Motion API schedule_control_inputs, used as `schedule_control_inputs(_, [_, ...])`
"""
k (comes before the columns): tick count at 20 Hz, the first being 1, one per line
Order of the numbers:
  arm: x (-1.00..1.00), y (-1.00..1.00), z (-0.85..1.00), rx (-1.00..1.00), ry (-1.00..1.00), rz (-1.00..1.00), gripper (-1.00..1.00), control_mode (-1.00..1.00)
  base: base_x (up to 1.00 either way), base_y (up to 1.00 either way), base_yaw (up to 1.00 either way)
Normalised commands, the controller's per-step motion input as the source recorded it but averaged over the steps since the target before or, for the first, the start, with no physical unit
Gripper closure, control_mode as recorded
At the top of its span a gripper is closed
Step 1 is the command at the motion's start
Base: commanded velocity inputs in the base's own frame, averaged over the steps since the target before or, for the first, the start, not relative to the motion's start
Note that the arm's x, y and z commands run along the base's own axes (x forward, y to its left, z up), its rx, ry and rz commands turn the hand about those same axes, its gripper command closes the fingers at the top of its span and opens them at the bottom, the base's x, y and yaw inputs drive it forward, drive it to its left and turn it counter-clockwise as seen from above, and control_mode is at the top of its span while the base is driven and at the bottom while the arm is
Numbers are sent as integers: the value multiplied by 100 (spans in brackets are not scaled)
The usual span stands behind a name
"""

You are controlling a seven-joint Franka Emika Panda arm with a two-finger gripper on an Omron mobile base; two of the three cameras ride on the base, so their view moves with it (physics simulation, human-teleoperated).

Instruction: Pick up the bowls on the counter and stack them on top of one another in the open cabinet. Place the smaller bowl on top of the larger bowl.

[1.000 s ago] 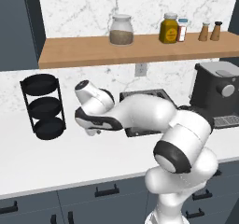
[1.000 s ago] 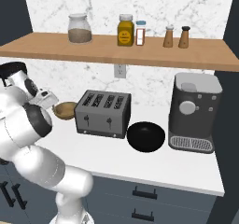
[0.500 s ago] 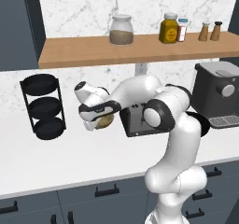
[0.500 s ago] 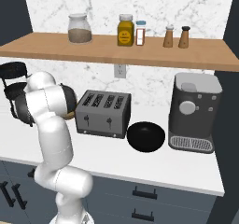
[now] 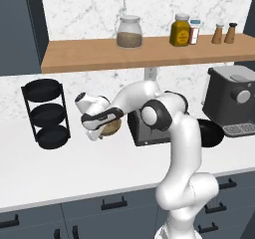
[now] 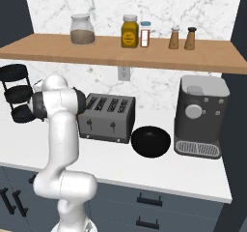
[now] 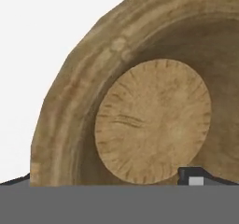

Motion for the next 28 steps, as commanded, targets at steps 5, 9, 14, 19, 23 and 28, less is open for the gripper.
schedule_control_inputs(5, [22,0,-36,-1,1,0,-100,-100,0,0,0])
schedule_control_inputs(9, [3,0,-20,0,0,0,100,-100,0,0,0])
schedule_control_inputs(14, [-6,-9,-4,0,0,0,100,-100,0,0,0])
schedule_control_inputs(19, [-88,-18,23,1,-5,0,100,-100,0,0,0])
schedule_control_inputs(23, [-100,-11,66,9,-1,0,100,-100,0,0,0])
schedule_control_inputs(28, [-100,-10,84,12,0,0,100,-100,0,0,0])
